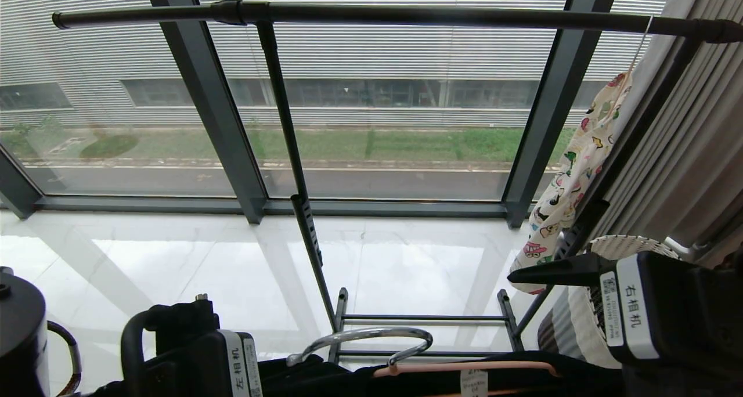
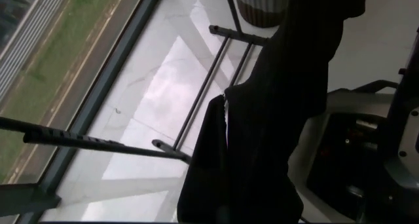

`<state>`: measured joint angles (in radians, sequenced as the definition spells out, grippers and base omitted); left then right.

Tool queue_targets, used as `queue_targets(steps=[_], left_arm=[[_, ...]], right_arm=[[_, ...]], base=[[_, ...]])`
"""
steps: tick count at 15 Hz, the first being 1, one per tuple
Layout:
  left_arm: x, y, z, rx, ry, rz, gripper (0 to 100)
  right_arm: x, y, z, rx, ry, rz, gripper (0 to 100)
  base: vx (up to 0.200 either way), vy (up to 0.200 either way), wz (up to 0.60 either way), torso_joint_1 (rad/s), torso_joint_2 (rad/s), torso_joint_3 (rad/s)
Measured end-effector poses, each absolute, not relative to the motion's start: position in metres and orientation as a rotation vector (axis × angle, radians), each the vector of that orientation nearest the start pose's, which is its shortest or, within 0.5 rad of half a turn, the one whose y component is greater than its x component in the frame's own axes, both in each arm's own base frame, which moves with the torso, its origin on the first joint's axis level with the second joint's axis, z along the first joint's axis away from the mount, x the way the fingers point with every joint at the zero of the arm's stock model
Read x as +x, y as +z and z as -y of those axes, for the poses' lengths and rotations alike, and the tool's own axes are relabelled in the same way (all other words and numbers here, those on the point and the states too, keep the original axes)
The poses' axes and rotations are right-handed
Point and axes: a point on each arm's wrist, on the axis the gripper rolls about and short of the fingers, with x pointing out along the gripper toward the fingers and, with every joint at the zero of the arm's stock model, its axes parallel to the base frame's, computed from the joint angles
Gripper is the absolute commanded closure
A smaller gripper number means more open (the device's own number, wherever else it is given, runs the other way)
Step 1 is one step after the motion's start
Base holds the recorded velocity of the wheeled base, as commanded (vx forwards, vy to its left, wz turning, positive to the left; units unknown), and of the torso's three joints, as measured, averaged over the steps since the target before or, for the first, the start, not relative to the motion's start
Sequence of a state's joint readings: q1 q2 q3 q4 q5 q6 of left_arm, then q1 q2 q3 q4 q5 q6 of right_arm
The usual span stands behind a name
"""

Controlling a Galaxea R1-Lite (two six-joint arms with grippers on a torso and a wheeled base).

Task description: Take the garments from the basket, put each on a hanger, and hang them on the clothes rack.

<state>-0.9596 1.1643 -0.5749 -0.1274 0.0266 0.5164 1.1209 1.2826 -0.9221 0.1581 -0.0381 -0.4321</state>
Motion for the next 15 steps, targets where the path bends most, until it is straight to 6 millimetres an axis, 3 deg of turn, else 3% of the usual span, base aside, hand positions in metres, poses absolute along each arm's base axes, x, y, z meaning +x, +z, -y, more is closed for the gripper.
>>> queue_targets(steps=[10, 11, 15], left_arm=[[0.09, 0.196, 0.135, 0.704, -1.035, -0.144, 100], [0.09, 0.196, 0.136, 0.704, -1.039, -0.144, 100], [0.088, 0.198, 0.138, 0.695, -1.047, -0.12, 100]], right_arm=[[0.089, 0.232, -0.195, -0.693, 1.239, -0.287, 0], [0.089, 0.231, -0.195, -0.691, 1.248, -0.291, 100], [0.089, 0.23, -0.195, -0.669, 1.248, -0.311, 100]], base=[[0.0, 0.0, 0.0, 0.0, 0.0, 0.0], [0.0, 0.0, 0.0, 0.0, 0.0, 0.0], [0.0, 0.0, 0.0, 0.0, 0.0, 0.0]])
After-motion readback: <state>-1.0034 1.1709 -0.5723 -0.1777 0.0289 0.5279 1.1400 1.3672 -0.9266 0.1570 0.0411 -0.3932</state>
